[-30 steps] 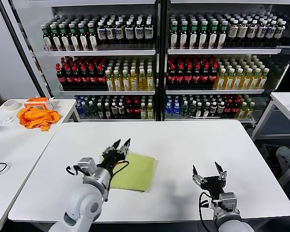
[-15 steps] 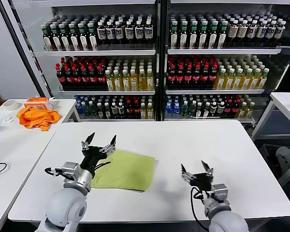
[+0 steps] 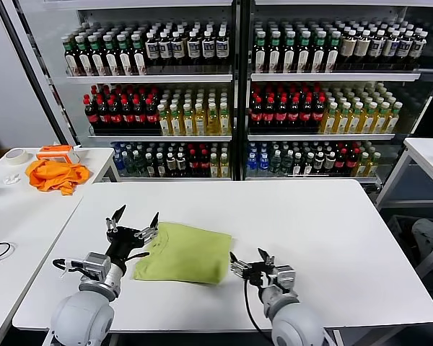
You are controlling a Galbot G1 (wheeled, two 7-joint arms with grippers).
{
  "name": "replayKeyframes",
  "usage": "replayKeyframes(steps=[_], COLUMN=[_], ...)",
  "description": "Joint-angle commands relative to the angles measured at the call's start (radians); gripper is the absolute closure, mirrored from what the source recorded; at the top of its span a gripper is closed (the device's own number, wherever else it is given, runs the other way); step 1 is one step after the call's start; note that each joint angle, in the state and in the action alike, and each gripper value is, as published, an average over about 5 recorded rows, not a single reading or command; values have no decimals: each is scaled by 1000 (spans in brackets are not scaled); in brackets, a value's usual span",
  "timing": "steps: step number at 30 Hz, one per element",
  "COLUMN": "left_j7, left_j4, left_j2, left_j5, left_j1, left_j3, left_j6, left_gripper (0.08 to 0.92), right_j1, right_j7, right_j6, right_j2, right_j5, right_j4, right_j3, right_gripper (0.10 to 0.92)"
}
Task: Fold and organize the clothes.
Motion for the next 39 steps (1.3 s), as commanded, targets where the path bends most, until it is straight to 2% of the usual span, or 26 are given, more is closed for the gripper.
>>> replayKeyframes(steps=[1, 17, 20, 31, 39], left_j7=[22, 23, 23, 22, 19], left_j4=[11, 24, 26, 33, 31], left_j2=[19, 7, 4, 1, -2], left_j5=[45, 46, 46, 46, 46], left_j1=[24, 21, 23, 25, 27], left_j3=[-20, -11, -11, -10, -14], left_j6=[-12, -13, -14, -17, -18], left_gripper=[177, 177, 177, 177, 177], right_j1=[93, 125, 125, 134, 162], right_j7=[88, 107, 112, 108, 91], right_j6=[-32, -32, -32, -32, -26], right_j2=[53, 95, 96, 111, 116], right_j5=[91, 141, 162, 199, 144], right_j4=[-111, -150, -155, -180, -167], right_j3=[-109, -116, -113, -114, -83], right_gripper=[203, 203, 227, 535, 751])
